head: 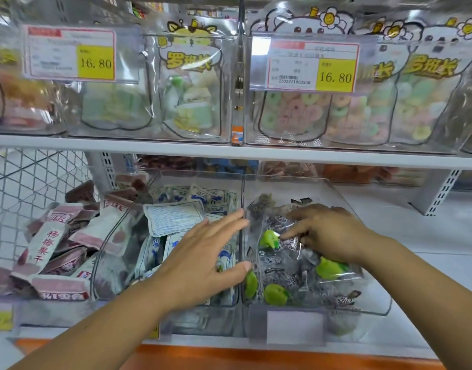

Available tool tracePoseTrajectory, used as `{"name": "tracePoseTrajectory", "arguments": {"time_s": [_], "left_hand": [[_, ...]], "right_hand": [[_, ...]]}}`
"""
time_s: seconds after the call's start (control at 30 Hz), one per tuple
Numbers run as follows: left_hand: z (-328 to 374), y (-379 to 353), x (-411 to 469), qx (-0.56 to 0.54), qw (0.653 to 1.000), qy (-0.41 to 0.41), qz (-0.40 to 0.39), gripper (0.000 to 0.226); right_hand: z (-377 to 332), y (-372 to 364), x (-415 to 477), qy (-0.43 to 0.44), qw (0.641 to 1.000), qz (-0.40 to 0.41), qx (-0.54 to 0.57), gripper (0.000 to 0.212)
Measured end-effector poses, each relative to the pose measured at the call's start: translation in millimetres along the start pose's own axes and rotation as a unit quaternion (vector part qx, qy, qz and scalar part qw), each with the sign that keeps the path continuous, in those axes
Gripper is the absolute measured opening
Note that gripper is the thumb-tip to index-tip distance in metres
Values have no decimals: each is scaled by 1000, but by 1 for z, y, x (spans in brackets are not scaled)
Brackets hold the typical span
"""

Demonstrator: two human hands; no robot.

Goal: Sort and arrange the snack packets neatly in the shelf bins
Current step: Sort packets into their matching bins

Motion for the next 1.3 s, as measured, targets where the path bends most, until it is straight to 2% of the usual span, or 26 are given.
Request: {"name": "tracePoseTrajectory", "arguments": {"time_s": [0.17,0.23,0.3,0.4,0.53,0.6,0.77,1.0,1.13,1.2,1.27,1.3], "left_hand": [[-2,-2,-2,-8,1000,6,4,72],[-3,-3,-1,-10,1000,9,4,73],[-4,-3,-1,-13,1000,14,3,74],[-5,-3,-1,-16,1000,16,1,74],[-5,-1,-2,-15,1000,12,-1,76],[-4,0,-1,-14,1000,8,-2,75],[-4,1,-1,-18,1000,9,-8,74],[-2,1,-2,-13,1000,12,-16,75],[-2,2,-1,-18,1000,13,-13,75],[-3,2,-1,-17,1000,13,-9,76],[-3,1,0,-14,1000,13,-5,75],[-3,1,0,-13,1000,13,-5,74]], "right_hand": [[22,12,4,-46,994,86,48,38],[29,11,7,-72,992,88,61,38],[26,6,12,-67,994,54,70,38],[-4,17,8,-13,994,15,112,32],[-69,17,-6,79,987,-91,108,52],[-88,-6,-7,84,984,-130,83,60],[-61,-12,0,59,995,-74,24,57],[-14,5,4,22,993,-47,110,56],[-16,7,6,22,994,-50,98,60],[-24,13,4,41,979,-73,186,58],[-23,22,8,25,976,0,216,51],[-18,23,10,-11,987,41,152,52]]}}
Point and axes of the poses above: each hand's wrist, its own x-axis towards the middle knuckle, its own y-axis out of the back of the hand, z = x × y, the point moved 5 cm from there along x, towards the middle knuckle
